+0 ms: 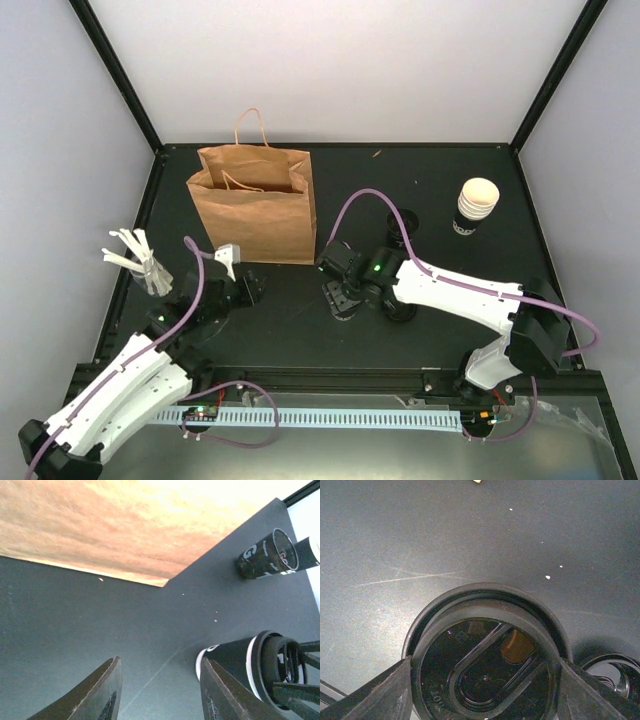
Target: Pack the takeout coffee
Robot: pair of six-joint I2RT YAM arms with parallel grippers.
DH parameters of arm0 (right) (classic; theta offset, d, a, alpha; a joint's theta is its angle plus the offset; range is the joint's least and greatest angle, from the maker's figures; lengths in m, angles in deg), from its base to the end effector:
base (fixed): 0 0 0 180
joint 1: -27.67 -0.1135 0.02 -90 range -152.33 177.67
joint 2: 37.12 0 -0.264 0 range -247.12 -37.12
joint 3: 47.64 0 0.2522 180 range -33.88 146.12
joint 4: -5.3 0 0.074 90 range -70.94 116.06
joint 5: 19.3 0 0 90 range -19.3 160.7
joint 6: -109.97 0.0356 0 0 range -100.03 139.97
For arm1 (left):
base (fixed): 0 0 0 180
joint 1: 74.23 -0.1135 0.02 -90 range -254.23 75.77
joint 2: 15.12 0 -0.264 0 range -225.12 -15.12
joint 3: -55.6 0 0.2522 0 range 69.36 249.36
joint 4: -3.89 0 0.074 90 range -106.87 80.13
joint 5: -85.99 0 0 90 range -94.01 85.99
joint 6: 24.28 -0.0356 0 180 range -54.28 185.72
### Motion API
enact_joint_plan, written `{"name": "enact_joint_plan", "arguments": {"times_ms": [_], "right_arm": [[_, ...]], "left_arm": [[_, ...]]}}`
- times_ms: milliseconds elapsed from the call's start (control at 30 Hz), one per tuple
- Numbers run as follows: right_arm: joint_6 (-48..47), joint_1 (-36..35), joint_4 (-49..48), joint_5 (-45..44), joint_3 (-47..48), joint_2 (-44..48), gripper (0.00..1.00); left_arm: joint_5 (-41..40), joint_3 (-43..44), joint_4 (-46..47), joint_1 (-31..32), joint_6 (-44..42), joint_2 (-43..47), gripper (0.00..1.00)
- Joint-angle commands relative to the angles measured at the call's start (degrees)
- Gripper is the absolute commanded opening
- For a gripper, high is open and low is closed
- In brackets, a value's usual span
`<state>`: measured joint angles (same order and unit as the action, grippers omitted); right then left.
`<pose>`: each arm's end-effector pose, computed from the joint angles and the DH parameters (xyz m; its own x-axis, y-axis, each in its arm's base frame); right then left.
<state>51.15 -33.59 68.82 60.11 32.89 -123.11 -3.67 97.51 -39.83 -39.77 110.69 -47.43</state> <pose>0.1460 0.2526 0.2511 -0.8138 -0.4256 -0.3957 -0.4779 0.8776 0.0389 0.1122 -0.0773 0.2352 -0.7300 -0.3562 -0.5833 0.0763 0.8057 -0.5874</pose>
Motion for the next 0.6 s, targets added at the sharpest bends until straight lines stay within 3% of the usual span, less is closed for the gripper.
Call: {"name": "enact_joint_plan", "arguments": {"times_ms": [0, 267, 567], "right_arm": [[0.1, 0.3, 3.8, -2.1, -0.2, 1.3, 0.56], [0.9, 0.4, 6.7, -3.3, 2.8, 2.2, 0.57], [0.2, 0.6, 9.5, -2.8, 3.8, 2.7, 0.57]], "left_arm": [[3.3, 7.5, -6.3, -4.4, -9.1, 0.0, 0.45], [-0.5, 16.4, -15.5, -6.6, -14.5, 2.0, 0.46], [-0.3, 23.2, -17.7, -6.7, -15.7, 0.2, 0.46]]}}
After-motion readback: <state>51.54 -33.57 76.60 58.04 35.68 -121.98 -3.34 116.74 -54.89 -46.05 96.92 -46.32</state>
